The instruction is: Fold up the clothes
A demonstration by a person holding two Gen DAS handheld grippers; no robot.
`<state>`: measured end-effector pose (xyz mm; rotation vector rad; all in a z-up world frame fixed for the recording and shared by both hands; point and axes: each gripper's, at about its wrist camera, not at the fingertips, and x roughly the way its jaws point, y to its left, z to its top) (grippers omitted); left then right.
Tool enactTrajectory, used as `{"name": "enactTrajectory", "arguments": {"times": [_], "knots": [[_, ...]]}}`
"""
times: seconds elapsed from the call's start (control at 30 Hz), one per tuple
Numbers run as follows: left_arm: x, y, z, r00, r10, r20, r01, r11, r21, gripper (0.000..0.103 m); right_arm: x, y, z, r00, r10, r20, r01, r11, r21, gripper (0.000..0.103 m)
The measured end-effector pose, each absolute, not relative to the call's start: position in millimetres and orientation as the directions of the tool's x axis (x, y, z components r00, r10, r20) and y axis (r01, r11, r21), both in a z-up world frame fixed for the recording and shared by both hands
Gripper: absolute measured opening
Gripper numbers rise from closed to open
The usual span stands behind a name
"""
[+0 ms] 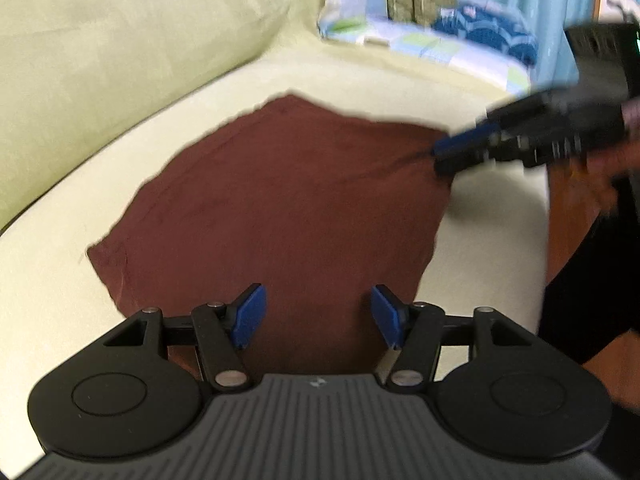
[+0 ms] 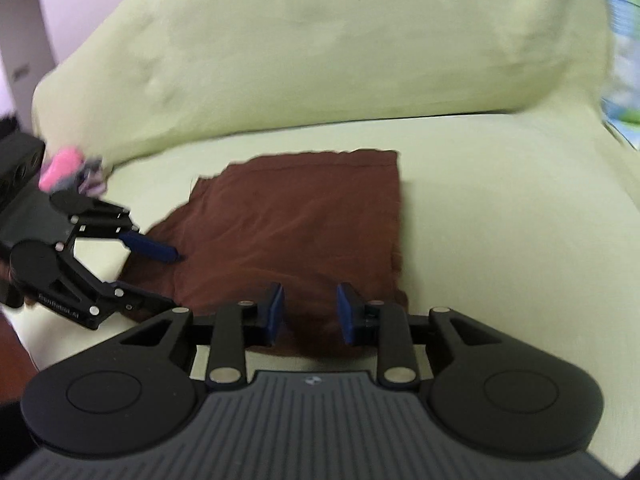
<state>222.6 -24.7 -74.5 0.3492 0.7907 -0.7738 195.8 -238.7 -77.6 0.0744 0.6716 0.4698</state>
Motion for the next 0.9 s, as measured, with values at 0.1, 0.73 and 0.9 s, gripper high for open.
{"name": "enactTrajectory", "arguments": {"times": [0.1,0.73,0.9], "knots": [[232,-44,-68,0.444,-0.523,-0.728,0.765,0.644,0.004,0.061,182,-230,-78,0.693,0.474,-0.543,-0.419,0.878,0.231,0.030],[227,-55,-85,0.494,-0.486,-0.721,0.689,0.725,-0.017,0.061,181,-248,-81,0.794,0.407,-0.452,-0.340,0.913,0.225,0.037],[225,-62,-97,0.461,-0.488,-0.741,0.681,0.730,-0.058,0.061,189,-224,-99,0.750,0.403,-0.525,-0.378,0.912,0.159,0.037]]}}
